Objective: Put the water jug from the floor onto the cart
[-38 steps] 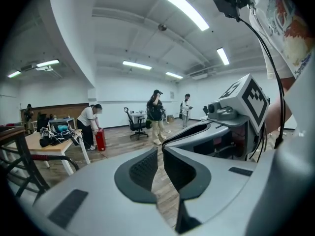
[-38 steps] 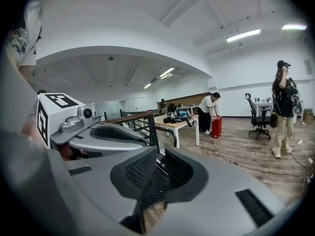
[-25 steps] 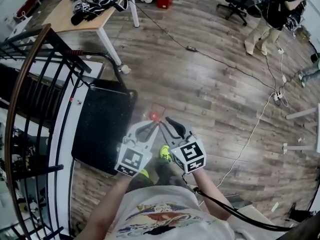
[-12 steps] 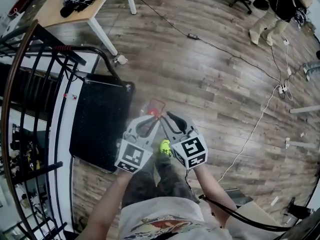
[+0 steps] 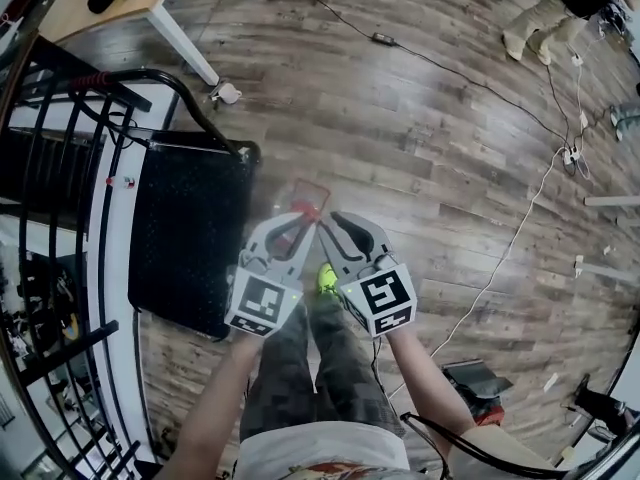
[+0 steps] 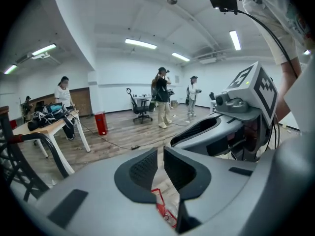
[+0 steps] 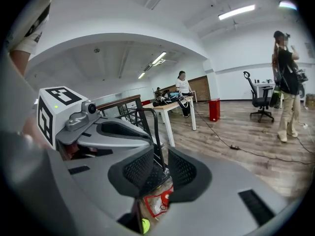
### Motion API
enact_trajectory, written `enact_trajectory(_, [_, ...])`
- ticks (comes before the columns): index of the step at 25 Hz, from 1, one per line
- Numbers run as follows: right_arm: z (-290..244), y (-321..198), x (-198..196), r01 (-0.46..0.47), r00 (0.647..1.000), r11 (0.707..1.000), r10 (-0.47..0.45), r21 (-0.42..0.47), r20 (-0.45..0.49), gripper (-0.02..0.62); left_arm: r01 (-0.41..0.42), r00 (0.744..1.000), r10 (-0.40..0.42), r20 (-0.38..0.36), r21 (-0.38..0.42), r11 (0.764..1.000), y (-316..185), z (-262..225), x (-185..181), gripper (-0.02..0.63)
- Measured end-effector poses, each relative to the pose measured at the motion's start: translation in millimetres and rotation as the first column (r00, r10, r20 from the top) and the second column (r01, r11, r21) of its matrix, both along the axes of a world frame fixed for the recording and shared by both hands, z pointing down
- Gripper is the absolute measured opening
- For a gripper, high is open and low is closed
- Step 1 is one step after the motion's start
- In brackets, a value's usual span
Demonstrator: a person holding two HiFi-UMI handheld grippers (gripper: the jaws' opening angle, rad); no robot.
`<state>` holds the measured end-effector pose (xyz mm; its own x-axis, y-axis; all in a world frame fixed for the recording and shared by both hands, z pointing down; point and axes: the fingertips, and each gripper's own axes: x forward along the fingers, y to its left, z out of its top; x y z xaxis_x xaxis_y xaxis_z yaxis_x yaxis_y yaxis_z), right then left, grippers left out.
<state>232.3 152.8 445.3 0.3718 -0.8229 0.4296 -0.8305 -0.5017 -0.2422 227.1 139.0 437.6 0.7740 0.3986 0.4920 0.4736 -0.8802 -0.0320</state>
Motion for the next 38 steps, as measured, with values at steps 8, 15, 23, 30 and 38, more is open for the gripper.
enact_trajectory(8, [49.3,-11.7,14.3,-0.051,0.999,0.998,0.051,-0.028,-0.003,0.072,0.012,1.0,-0.012,-0.029,-0.007,1.0,-13.4,41.3,16.2,0.017])
enact_trajectory(15, [104.3,-18.3,28.9,-0.122,0.992,0.992,0.123,-0.036,0.03,0.074,0.005,1.0,-0.005,-0.013,-0.009,1.0,-21.9,89.5,24.0,0.017])
enact_trajectory(23, [170.3,-30.9,33.3,-0.142,0.988,0.988,0.145,-0.053,0.054,0.123,-0.034,0.999,0.034,0.017,0.01,0.999,-35.7,157.1,30.3,0.028])
enact_trajectory(30, [221.6,-32.5,48.0,-0.199,0.977,0.978,0.203,-0.06,0.069,0.126,-0.034,0.998,0.033,0.045,0.03,0.999,-45.5,215.0,53.4,0.083])
enact_trajectory(38, [294.1,-33.0,57.5,-0.251,0.961,0.953,0.267,-0.171,0.076,0.163,-0.032,0.98,0.024,0.199,0.037,0.999,-62.0,298.6,59.6,0.161])
